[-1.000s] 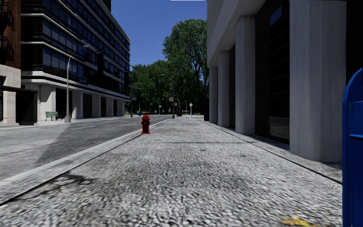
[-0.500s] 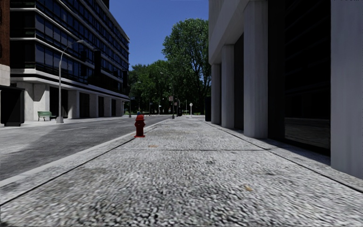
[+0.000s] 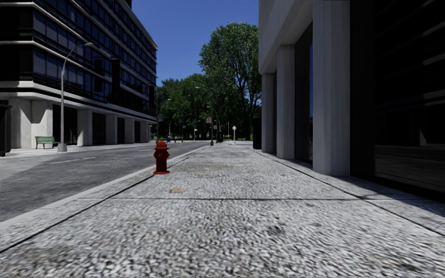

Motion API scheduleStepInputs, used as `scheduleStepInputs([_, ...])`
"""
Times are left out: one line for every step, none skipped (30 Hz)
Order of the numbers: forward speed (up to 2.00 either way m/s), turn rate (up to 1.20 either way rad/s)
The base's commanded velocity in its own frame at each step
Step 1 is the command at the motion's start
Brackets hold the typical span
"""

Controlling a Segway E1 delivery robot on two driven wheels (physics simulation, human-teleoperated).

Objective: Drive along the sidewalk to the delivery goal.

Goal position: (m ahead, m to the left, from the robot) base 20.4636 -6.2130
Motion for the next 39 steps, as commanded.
scheduleStepInputs([1.99, 0.0])
scheduleStepInputs([1.99, 0.0])
scheduleStepInputs([1.99, 0.0])
scheduleStepInputs([1.99, 0.0])
scheduleStepInputs([1.99, 0.0])
scheduleStepInputs([1.99, 0.0])
scheduleStepInputs([1.99, 0.0])
scheduleStepInputs([1.99, 0.0])
scheduleStepInputs([1.99, 0.0])
scheduleStepInputs([1.99, 0.0])
scheduleStepInputs([1.99, 0.0])
scheduleStepInputs([1.99, 0.0])
scheduleStepInputs([1.99, 0.0])
scheduleStepInputs([1.99, 0.0])
scheduleStepInputs([1.99, 0.0])
scheduleStepInputs([1.99, 0.0])
scheduleStepInputs([1.99, 0.0])
scheduleStepInputs([1.99, 0.0])
scheduleStepInputs([1.99, 0.0])
scheduleStepInputs([1.99, 0.0])
scheduleStepInputs([1.99, 0.0])
scheduleStepInputs([1.99, 0.0])
scheduleStepInputs([1.99, 0.0])
scheduleStepInputs([1.99, 0.0])
scheduleStepInputs([1.99, 0.0])
scheduleStepInputs([1.99, 0.0])
scheduleStepInputs([2.0, 0.0])
scheduleStepInputs([2.0, 0.0])
scheduleStepInputs([2.0, 0.0])
scheduleStepInputs([2.0, 0.0])
scheduleStepInputs([2.0, 0.0])
scheduleStepInputs([2.0, 0.0])
scheduleStepInputs([2.0, 0.0])
scheduleStepInputs([2.0, 0.0])
scheduleStepInputs([2.0, 0.0])
scheduleStepInputs([2.0, 0.0])
scheduleStepInputs([2.0, 0.0])
scheduleStepInputs([2.0, 0.0])
scheduleStepInputs([2.0, 0.0])
